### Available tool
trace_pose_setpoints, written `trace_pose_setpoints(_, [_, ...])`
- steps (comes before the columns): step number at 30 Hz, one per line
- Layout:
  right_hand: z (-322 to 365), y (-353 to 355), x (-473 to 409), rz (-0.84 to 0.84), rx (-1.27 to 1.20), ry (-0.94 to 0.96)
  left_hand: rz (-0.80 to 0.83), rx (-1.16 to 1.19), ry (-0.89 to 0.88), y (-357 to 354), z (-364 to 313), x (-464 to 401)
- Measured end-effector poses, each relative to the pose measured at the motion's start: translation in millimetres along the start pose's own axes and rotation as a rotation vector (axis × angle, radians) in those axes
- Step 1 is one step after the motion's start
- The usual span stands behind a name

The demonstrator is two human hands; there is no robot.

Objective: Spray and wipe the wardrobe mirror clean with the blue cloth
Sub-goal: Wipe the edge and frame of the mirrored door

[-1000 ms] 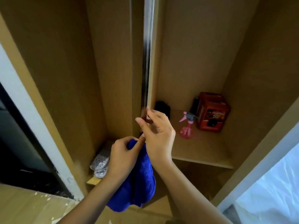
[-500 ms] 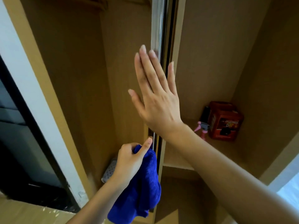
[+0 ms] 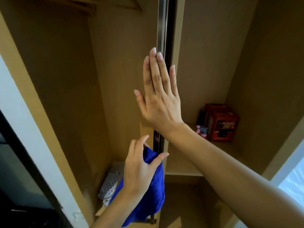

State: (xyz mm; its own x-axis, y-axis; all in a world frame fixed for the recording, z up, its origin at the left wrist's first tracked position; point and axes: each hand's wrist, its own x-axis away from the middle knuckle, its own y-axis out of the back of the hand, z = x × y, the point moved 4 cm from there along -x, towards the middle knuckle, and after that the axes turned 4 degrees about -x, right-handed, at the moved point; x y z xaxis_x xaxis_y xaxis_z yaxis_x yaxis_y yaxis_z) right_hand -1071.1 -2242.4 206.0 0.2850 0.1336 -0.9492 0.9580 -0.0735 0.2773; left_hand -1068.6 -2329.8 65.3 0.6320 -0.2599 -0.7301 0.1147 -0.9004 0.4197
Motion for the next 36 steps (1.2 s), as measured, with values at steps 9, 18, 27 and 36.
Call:
trace_pose_setpoints(9, [-14,-19,-7,0.028,0.048,0.007,-0.165,-0.165,-0.463,-20,8,-23])
trace_pose_setpoints(18, [-26,-33,-11,0.161,0.101,0.028,-0.161,-0.357,-0.724,-49,24,-42])
trace_pose_setpoints(27, [-36,-51,-13,0.15,0.115,0.039,-0.095,-0.442,-0.621,-71,38,-59])
trace_pose_setpoints(36, [-48,-73,-16,0.168,0.193,0.064,-0.082,-0.444,-0.591,-85,49,-74])
